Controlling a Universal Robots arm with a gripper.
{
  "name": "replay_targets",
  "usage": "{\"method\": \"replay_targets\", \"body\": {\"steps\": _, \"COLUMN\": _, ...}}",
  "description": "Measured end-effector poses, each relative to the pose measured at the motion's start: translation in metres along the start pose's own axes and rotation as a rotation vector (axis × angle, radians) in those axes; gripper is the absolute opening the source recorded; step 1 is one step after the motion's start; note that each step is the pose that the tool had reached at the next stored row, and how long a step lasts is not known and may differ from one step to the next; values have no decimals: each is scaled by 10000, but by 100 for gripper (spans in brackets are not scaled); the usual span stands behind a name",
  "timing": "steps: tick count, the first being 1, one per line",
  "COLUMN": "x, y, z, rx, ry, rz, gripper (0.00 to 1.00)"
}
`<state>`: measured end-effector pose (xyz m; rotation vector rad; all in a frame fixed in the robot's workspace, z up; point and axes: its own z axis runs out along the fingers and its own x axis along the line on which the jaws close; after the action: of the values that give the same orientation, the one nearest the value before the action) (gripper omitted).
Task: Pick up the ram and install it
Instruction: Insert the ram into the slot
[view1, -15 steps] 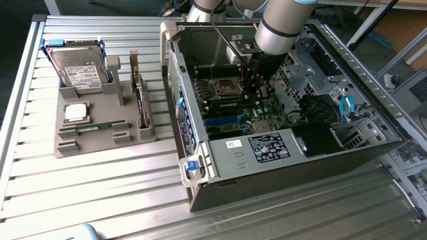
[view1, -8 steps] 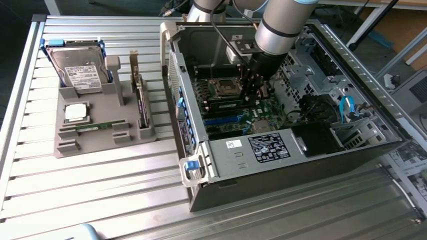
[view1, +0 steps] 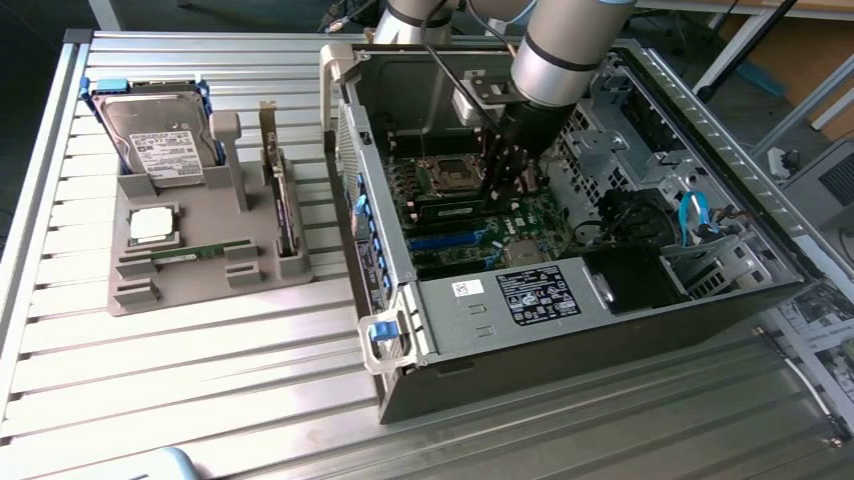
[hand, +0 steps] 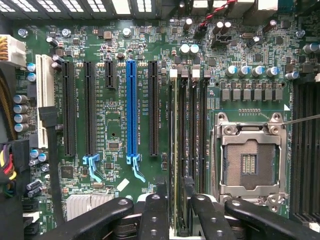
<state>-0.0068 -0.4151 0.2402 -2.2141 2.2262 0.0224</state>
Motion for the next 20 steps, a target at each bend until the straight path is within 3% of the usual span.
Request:
{"method": "replay_targets", "body": {"steps": 7, "x": -2, "y": 2, "z": -157, "rx": -1, "ry": 1, "rz": 1, "gripper": 25}}
{"method": "replay_targets", "body": {"steps": 20, "x": -6, "y": 5, "z": -590, "rx": 0, "ry": 1, "rz": 0, "gripper": 25}}
